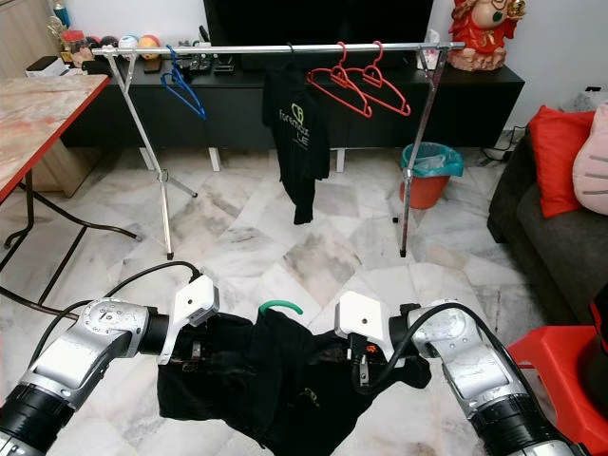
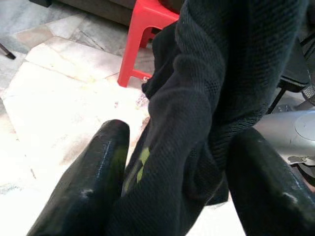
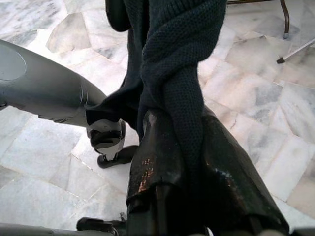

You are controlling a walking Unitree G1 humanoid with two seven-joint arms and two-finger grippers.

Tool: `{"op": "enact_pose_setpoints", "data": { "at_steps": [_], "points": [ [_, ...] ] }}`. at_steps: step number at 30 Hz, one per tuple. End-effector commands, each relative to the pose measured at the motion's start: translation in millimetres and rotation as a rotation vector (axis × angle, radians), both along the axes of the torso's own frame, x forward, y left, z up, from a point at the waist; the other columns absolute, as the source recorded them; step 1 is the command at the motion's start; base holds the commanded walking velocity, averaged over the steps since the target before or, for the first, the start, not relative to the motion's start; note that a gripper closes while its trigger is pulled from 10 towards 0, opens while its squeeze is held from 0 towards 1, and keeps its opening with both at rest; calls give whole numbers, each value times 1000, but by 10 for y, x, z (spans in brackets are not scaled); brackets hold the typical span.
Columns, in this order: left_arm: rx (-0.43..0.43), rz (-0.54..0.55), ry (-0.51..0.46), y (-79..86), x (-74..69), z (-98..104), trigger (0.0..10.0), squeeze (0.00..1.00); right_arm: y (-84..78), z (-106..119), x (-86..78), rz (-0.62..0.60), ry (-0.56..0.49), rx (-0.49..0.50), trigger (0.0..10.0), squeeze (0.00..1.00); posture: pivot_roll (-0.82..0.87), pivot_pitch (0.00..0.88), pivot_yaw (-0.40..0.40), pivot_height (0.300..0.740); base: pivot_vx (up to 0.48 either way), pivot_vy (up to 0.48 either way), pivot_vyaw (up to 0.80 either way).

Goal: Hang hanger

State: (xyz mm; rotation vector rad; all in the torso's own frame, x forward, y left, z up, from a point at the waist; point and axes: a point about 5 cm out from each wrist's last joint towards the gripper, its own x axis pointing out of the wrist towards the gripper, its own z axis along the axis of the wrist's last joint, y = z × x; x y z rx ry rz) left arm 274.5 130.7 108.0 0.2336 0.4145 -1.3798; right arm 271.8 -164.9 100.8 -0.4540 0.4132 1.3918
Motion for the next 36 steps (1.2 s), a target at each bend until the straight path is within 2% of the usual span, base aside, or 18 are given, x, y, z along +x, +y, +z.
{"op": "enact_pose_setpoints", "data": {
  "at_steps": [1, 36],
  "points": [
    [-15, -16, 9, -30, -15, 10, 0, 0, 105, 91, 3, 35, -35, 53, 10000, 0, 12, 0, 33, 740, 0, 0, 0],
    [-31, -27, 45, -27, -81, -7, 0, 0, 80, 12, 20, 8, -27, 24, 10000, 0, 14, 0, 31, 740, 0, 0, 0]
  ]
}}
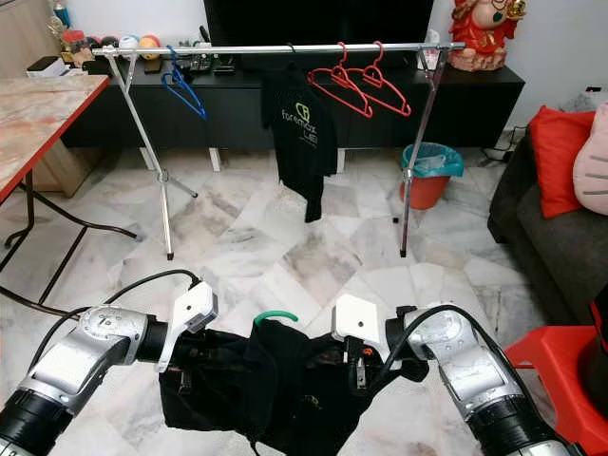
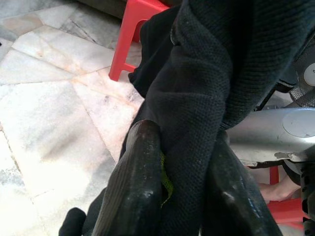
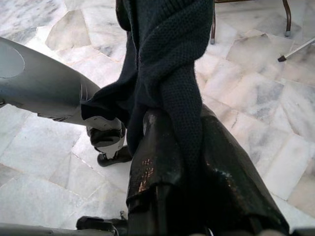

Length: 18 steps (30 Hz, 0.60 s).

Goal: Hang hanger

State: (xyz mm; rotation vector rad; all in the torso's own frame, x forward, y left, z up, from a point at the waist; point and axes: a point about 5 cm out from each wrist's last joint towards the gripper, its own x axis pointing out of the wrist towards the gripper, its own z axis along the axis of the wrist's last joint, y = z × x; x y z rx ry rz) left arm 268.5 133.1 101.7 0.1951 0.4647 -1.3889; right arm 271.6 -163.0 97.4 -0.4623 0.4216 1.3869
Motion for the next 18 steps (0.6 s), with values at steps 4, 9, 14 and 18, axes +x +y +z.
{"op": "enact_pose_setpoints", "data": {
  "at_steps": [4, 9, 14, 18],
  "points": [
    [-33, -20, -13, -50, -16, 54, 0, 0, 63, 47, 28, 10, -19, 45, 10000, 298, 15, 0, 28, 740, 0, 0, 0],
    [-31, -11, -18, -37, -2, 57, 0, 0, 55, 21, 27, 5, -9, 33, 10000, 1000, 16, 0, 27, 740, 0, 0, 0],
    [-28, -6, -22, -22, 16, 65, 0, 0, 48, 1, 10, 8, 0, 32, 10000, 1000, 18, 0, 27, 740, 0, 0, 0],
    [-21, -2, -20, -24, 14, 38, 0, 0, 29, 1, 18, 1, -5, 27, 10000, 1000, 12, 0, 27, 740, 0, 0, 0]
  ]
}}
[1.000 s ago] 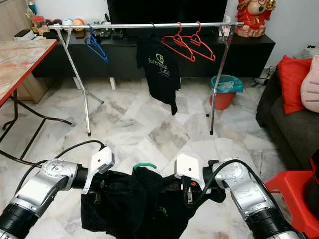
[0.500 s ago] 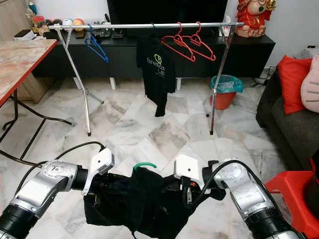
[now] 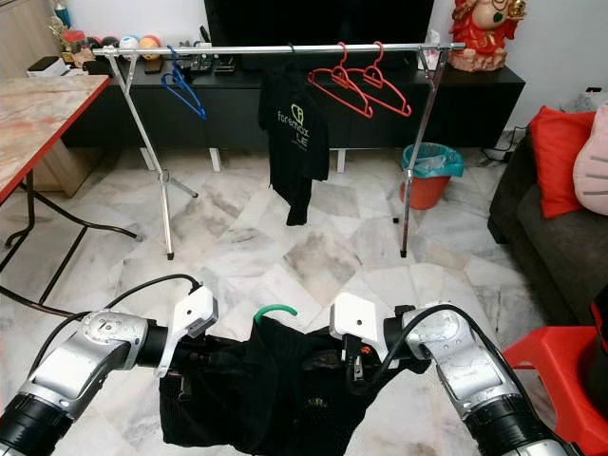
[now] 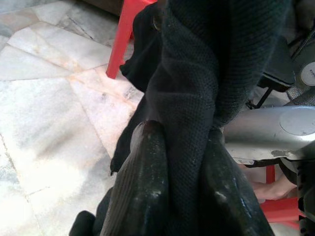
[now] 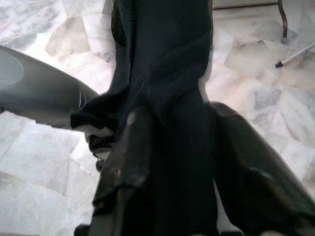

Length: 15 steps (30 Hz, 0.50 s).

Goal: Hang hanger

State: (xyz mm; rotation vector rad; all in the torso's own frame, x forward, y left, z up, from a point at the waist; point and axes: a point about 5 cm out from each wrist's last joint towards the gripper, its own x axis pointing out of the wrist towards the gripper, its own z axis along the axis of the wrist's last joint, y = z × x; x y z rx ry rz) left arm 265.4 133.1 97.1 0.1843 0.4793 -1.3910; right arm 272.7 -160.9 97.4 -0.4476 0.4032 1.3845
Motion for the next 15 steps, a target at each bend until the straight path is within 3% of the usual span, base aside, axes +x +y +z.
{"op": "enact_pose_setpoints", "data": {
  "at_steps": [1, 9, 12, 15],
  "points": [
    [-22, -1, -36, -27, 41, 78, 0, 0, 0, -2, 9, 2, 0, 2, 10000, 1000, 13, 0, 27, 740, 0, 0, 0],
    [-9, 33, -42, 8, 67, 49, 0, 0, -95, -78, 59, -76, -34, -64, 10000, 1000, 14, 0, 26, 740, 0, 0, 0],
    [0, 56, -42, 29, 72, 8, 0, 0, -106, -60, 114, -169, -71, -1, 10000, 1000, 11, 0, 27, 740, 0, 0, 0],
    [-2, 60, -40, 22, 67, -9, 0, 0, -93, -33, 103, -177, -71, 46, 10000, 1000, 9, 0, 27, 740, 0, 0, 0]
  ]
}}
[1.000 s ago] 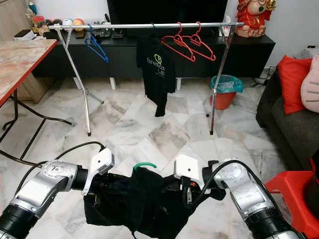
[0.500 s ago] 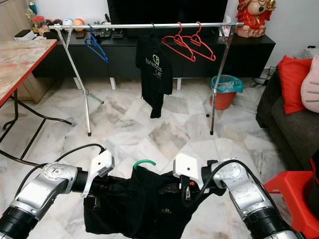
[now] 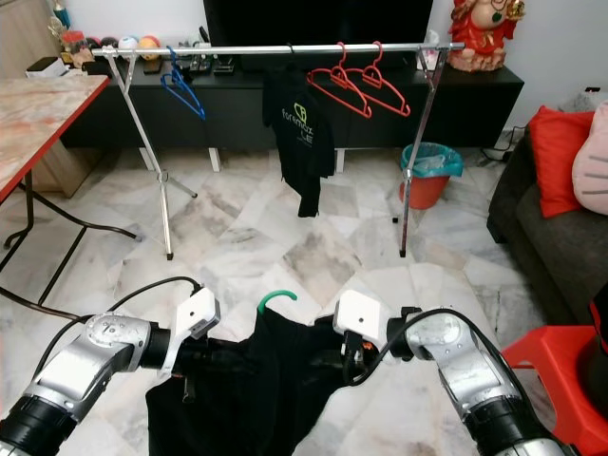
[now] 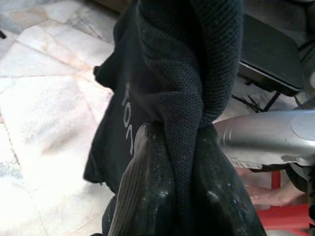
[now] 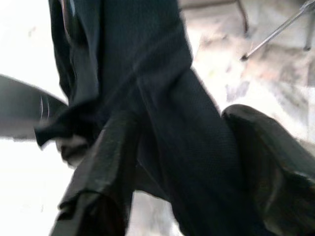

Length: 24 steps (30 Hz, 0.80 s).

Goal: Hang hanger

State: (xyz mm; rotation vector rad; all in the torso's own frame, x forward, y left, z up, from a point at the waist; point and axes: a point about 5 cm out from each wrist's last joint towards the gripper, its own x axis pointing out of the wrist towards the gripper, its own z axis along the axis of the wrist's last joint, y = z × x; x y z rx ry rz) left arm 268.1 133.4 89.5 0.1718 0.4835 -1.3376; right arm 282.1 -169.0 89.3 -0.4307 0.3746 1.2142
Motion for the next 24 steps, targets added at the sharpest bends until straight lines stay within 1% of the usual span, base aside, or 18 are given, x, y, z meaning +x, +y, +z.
{"op": "enact_pose_setpoints", "data": {
  "at_steps": [1, 2, 3, 4, 5, 8, 9, 10, 12, 13, 14, 15, 16, 17, 18, 19, 22, 24],
  "points": [
    [-4, 7, -39, 13, 39, 59, 0, 0, -17, 55, 9, -26, -24, 39, 10000, 1000, 9, 0, 23, 740, 0, 0, 0],
    [-4, 8, -38, 11, 38, 52, 0, 0, -31, 50, 16, -45, -31, 35, 10000, 1000, 9, 0, 23, 740, 0, 0, 0],
    [0, 11, -38, 14, 38, 42, 0, 0, -51, 42, 29, -71, -43, 29, 10000, 345, 9, 0, 23, 740, 0, 0, 0],
    [3, 12, -38, 17, 38, 34, 0, 0, -65, 36, 38, -89, -51, 26, 10000, 345, 8, 0, 23, 740, 0, 0, 0],
    [15, 18, -38, 30, 33, 7, 0, 0, -118, 25, 77, -161, -83, 21, 10000, 0, 7, 0, 23, 740, 0, 0, 0],
    [36, 50, -57, 59, 48, -29, 0, 0, -218, 8, 154, -301, -128, 15, 10000, 0, 8, 0, 21, 740, 0, 0, 0],
    [71, 113, -106, 93, 105, -69, 0, 0, -319, -11, 218, -442, -161, 18, 10000, 0, 7, 0, 19, 740, 0, 0, 0],
    [85, 139, -128, 106, 130, -86, 0, 0, -359, -21, 239, -499, -170, 18, 10000, 0, 7, 0, 19, 740, 0, 0, 0],
    [138, 223, -151, 151, 194, -160, 0, 0, -509, -88, 308, -687, -220, -51, 10000, 0, 7, 0, 19, 740, 0, 0, 0],
    [188, 332, -219, 189, 274, -222, 627, 0, -683, -229, 318, -936, -181, -70, 10000, 0, 2, 0, 18, 740, 0, 0, 0],
    [200, 401, -232, 212, 313, -250, 3020, 0, -726, -300, 295, -1018, -147, -52, 10000, 0, -1, 0, 17, 740, 0, 0, 0],
    [200, 401, -232, 212, 313, -250, 3020, 0, -726, -300, 295, -1018, -147, -52, 10000, 0, -1, 0, 17, 740, 0, 0, 0],
    [211, 503, -256, 246, 359, -288, 10000, 0, -724, -416, 233, -1083, -113, -23, 10000, 0, 1, 0, 14, 740, 0, 0, 0],
    [211, 503, -256, 246, 359, -288, 10000, 0, -724, -416, 233, -1083, -113, -23, 10000, 0, 1, 0, 14, 740, 0, 0, 0],
    [213, 592, -271, 283, 388, -314, 10000, 0, -666, -523, 180, -1125, -75, 24, 10000, 0, 1, 0, 10, 740, 0, 0, 0],
    [213, 592, -271, 283, 388, -314, 10000, 0, -666, -523, 180, -1125, -75, 24, 10000, 0, 1, 0, 10, 740, 0, 0, 0],
    [211, 716, -280, 339, 416, -354, 10000, 0, -550, -683, 110, -1167, -25, 63, 10000, 0, 1, 0, 6, 740, 0, 0, 0],
    [194, 801, -309, 354, 411, -396, 10000, 0, -467, -845, 37, -1250, 43, 91, 10000, 0, 1, 0, 5, 740, 0, 0, 0]
  ]
}}
